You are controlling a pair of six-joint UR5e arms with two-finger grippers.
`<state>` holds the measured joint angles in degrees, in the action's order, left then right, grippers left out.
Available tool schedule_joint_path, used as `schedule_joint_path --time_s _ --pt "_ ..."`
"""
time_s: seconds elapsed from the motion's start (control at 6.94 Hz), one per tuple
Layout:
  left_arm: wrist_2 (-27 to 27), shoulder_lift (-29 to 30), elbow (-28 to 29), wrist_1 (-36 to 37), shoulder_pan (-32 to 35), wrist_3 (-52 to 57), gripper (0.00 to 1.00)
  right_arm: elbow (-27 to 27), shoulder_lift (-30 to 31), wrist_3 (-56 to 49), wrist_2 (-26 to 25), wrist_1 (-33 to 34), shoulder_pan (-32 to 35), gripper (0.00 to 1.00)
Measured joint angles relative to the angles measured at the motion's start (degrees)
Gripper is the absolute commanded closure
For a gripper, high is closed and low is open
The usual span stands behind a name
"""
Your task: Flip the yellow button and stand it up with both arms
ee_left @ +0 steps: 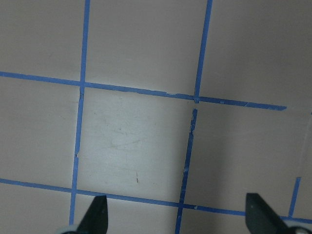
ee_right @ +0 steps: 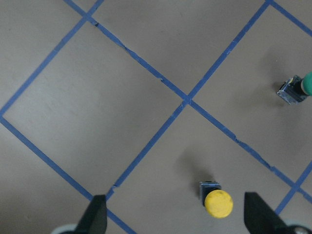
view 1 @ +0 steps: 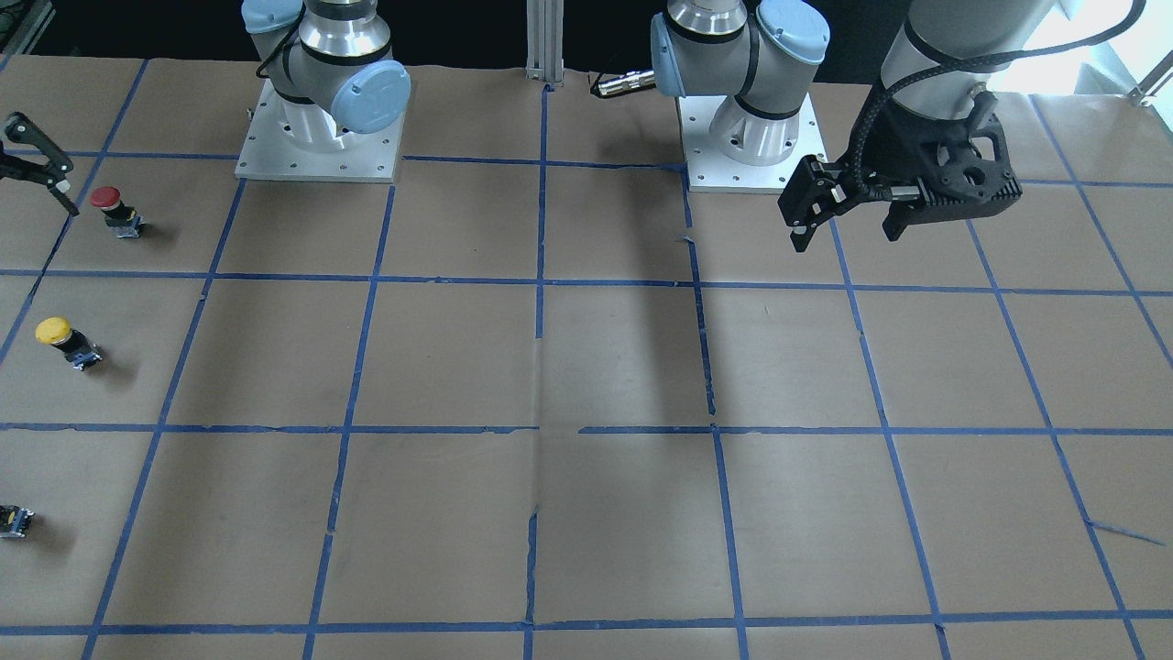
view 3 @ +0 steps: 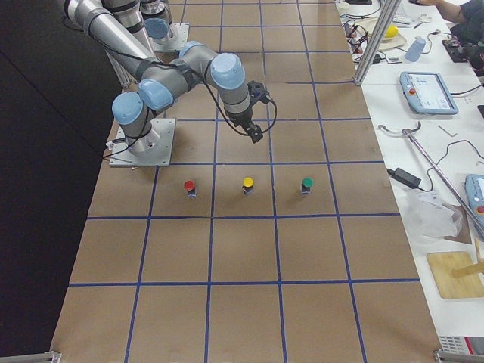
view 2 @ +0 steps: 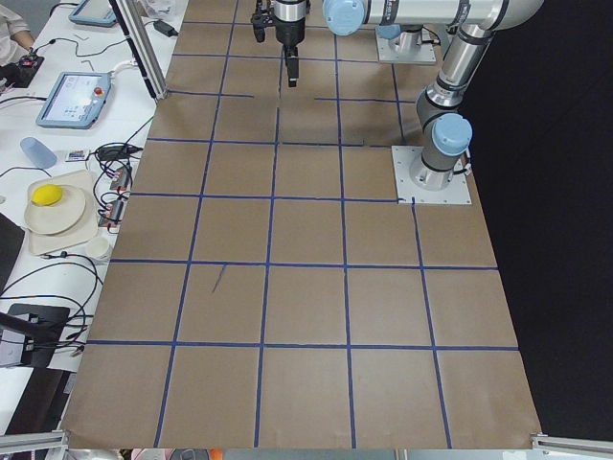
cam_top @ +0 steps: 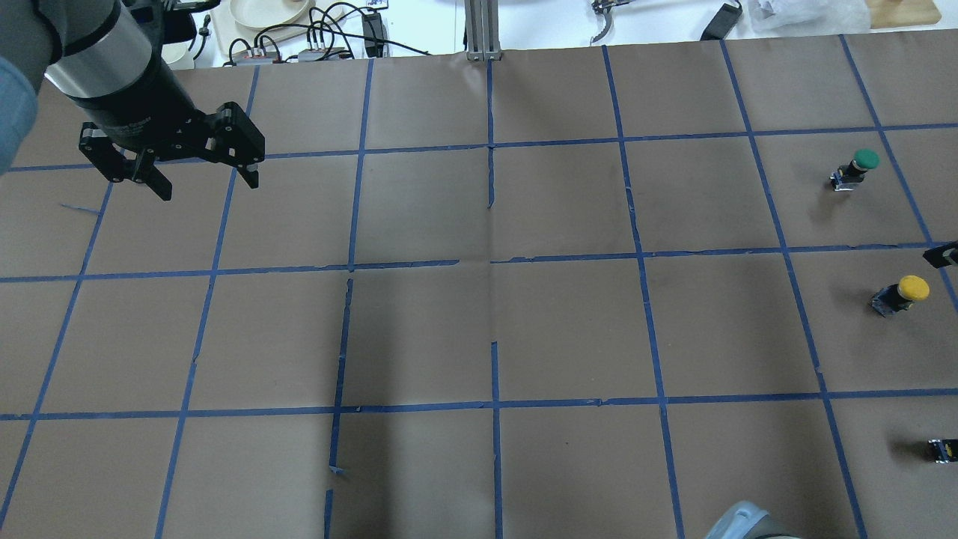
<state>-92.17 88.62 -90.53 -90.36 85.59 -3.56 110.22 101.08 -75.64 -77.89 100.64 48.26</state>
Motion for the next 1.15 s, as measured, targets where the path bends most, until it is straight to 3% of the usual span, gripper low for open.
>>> schedule_joint_path --time_s 0.29,0.72,1.15 --pt "0.1 0.0 0.0 0.0 0.0 0.0 0.0 -1.0 5.1 23.8 -4.5 -6.7 4.9 0.0" --pt "0.0 0.0 0.0 0.0 0.0 0.0 0.0 -7.2 5.2 61.0 -5.8 -16.4 15.7 0.0" --pt "0.0 0.0 0.0 0.0 0.0 0.0 0.0 -10.8 2.6 79.2 -8.0 -20.3 28.0 0.0"
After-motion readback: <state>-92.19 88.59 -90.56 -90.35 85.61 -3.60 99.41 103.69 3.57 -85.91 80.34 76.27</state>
